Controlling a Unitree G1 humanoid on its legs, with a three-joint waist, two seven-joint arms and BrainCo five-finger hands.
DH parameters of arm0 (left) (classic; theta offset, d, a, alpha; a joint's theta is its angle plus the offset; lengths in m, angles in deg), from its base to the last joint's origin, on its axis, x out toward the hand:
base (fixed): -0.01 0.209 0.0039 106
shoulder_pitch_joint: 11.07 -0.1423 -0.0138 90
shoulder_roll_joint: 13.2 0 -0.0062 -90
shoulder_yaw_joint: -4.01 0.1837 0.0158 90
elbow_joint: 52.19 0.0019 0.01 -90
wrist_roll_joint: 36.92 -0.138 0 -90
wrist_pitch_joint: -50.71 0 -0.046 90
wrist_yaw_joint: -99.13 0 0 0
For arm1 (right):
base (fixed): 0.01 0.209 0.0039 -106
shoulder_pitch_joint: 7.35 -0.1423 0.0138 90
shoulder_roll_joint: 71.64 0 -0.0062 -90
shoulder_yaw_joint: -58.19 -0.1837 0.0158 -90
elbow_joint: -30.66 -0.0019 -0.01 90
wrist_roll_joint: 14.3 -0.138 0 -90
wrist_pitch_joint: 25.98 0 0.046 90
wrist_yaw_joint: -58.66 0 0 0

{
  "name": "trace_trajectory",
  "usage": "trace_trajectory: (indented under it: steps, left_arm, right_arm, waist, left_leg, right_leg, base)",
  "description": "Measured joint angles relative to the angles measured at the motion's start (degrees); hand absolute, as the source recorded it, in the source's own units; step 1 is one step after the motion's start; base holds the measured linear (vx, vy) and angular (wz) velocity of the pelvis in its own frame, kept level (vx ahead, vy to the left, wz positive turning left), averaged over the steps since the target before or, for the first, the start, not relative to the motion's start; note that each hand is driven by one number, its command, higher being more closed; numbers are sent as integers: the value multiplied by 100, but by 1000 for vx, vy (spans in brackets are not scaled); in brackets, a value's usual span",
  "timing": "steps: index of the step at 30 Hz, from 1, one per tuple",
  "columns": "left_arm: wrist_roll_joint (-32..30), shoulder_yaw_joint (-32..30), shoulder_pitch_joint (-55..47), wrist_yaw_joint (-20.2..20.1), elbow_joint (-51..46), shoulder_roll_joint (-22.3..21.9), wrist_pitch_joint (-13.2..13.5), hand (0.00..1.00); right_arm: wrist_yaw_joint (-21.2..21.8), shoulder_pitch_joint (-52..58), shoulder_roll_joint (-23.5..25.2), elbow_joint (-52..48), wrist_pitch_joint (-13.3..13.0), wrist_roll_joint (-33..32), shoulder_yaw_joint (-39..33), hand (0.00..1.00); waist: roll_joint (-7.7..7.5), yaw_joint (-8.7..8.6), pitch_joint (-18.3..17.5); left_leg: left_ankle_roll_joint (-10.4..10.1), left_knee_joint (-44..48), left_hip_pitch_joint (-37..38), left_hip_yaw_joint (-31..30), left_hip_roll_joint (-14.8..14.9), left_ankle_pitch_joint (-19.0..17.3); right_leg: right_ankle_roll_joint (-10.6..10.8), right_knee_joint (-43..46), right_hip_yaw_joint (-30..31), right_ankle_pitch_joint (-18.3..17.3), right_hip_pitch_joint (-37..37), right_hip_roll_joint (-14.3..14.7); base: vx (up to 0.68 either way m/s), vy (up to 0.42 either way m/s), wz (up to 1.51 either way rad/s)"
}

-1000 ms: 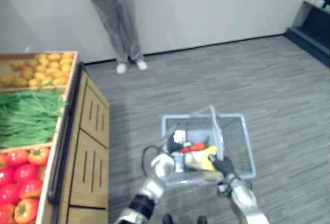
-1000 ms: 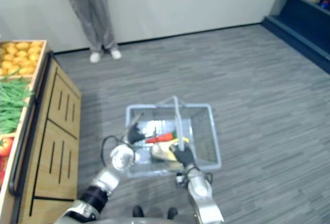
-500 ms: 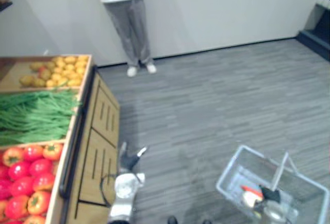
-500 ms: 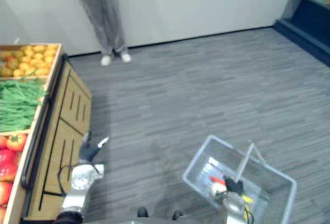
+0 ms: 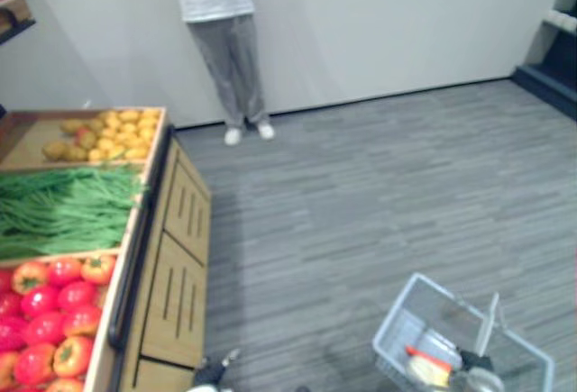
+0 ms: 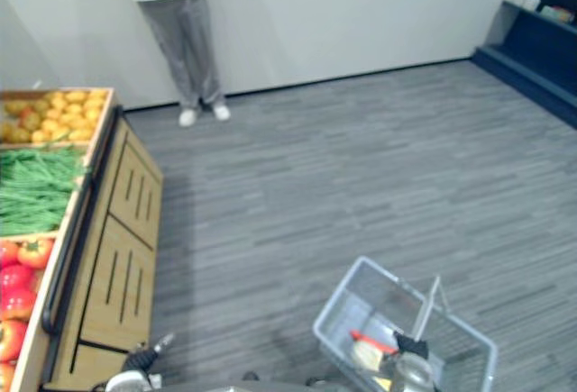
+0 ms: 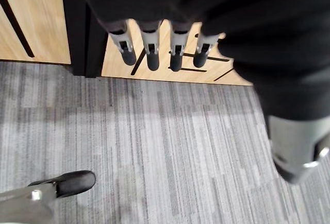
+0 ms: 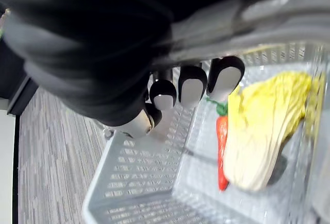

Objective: Pick vegetable in the basket

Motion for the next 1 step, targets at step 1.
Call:
trace_trajectory:
  steps: [1]
  left_arm:
    - [1,-2,0,-52,1,6,0,0]
  right_arm:
    - [18,-12,0,59,0,1,-1,100]
  waist:
    - [2,1,-1]
  left_leg:
    - [-12,0,0,5,-3,-12]
  right_leg:
    - [1,0,-1,0,1,-4]
  base:
    - [0,0,0]
